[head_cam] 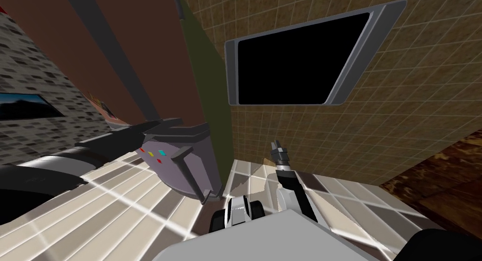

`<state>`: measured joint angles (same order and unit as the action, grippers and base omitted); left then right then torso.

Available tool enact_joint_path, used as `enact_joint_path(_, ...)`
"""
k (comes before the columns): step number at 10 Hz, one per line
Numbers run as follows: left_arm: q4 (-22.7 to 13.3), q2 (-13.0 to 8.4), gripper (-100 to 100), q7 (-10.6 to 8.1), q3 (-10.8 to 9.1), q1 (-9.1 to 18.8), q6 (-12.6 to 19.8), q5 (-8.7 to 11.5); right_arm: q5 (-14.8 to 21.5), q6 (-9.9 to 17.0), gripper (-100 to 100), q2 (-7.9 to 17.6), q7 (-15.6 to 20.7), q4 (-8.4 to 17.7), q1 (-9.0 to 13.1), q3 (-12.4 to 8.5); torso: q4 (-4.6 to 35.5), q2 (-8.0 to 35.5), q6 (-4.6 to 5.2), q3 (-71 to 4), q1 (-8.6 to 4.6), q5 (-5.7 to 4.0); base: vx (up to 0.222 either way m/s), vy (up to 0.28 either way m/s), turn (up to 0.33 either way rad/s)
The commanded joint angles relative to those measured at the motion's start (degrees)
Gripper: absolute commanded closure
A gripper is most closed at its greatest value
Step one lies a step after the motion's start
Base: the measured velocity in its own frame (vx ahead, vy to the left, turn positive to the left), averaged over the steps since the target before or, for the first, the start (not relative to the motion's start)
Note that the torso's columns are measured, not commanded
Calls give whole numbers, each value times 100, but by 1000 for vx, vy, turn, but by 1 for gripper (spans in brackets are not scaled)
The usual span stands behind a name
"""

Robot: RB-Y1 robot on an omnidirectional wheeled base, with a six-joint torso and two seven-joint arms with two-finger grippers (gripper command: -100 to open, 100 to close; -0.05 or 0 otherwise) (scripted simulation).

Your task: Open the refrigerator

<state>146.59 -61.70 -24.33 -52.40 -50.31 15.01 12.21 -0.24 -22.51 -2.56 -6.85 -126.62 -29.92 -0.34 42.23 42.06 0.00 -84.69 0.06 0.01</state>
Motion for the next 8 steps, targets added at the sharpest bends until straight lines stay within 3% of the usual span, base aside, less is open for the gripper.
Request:
enact_joint_path(1,19,-7,100,-12,-12,-2,15,6,0,0,0,0,0,0,1,0,-4,5,8,-4,3,1,0,0,0)
enact_joint_path(3,94,-127,100,-77,-25,-31,-288,50,0,0,0,1,0,0,3,-1,-3,24,-1,10,67,27,-144,190,-28)
enact_joint_path(4,94,-127,100,-77,-25,-31,-288,50,0,0,0,2,0,0,4,-2,14,46,-12,26,101,35,-188,288,-36)
enact_joint_path(8,181,-299,100,-178,-28,-94,-714,119,0,1,0,2,0,1,4,-2,17,-34,-23,-51,97,19,-219,294,-11)
